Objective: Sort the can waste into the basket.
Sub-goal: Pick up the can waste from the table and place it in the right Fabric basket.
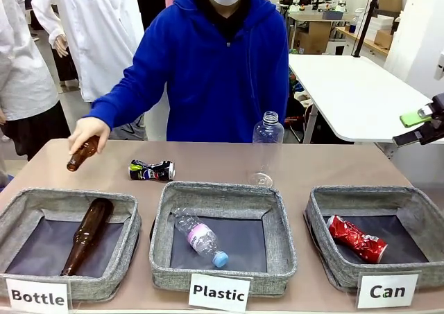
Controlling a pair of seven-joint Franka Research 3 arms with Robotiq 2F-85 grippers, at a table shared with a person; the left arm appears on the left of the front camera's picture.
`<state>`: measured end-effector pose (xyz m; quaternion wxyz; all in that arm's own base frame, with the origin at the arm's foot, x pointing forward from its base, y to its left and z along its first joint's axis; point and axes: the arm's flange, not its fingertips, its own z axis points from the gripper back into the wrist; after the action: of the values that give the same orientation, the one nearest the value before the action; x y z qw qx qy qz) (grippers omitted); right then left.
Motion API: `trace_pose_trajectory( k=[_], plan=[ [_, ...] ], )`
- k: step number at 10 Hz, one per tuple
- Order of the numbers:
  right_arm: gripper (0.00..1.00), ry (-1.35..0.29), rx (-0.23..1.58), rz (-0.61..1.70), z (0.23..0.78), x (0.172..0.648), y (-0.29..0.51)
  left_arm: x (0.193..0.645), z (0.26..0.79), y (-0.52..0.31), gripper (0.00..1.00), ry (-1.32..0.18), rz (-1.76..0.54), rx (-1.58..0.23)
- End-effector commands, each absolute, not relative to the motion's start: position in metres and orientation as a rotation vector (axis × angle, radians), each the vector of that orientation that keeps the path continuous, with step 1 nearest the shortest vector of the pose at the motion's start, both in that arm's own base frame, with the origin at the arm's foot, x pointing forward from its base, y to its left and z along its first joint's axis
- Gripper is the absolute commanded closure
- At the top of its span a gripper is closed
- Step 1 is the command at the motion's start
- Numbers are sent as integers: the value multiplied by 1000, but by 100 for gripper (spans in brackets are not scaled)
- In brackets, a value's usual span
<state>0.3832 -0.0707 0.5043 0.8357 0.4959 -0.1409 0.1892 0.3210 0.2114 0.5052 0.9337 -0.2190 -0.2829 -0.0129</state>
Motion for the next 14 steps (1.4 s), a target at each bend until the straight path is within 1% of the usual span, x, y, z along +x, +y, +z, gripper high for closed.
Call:
trace_pose_trajectory(
  k=[1, 3, 4, 5, 6, 7, 9, 10, 12, 14],
  plan=[
    [0, -299, 1047, 422, 507, 382, -73, 338, 494, 199, 0, -555, 12, -485],
    [0, -299, 1047, 422, 507, 382, -73, 361, 505, 178, 0, -528, -78, -442],
    [0, -299, 1047, 422, 507, 382, -73, 371, 508, 182, 0, -506, -90, -455],
    [0, -299, 1047, 422, 507, 382, -73, 371, 507, 196, 0, -489, -72, -476],
    [0, -299, 1047, 422, 507, 382, -73, 361, 503, 226, 0, -454, 11, -493],
    [0, -299, 1047, 422, 507, 382, -73, 341, 496, 256, 0, -455, 85, -529],
    [0, -299, 1047, 422, 507, 382, -73, 295, 483, 289, 0, -517, 182, -585],
    [0, -299, 1047, 422, 507, 382, -73, 285, 474, 294, 0, -530, 207, -603],
    [0, -299, 1047, 422, 507, 382, -73, 289, 463, 294, 0, -512, 208, -615],
    [0, -299, 1047, 422, 507, 382, -73, 303, 472, 282, 0, -508, 183, -592]
  ],
)
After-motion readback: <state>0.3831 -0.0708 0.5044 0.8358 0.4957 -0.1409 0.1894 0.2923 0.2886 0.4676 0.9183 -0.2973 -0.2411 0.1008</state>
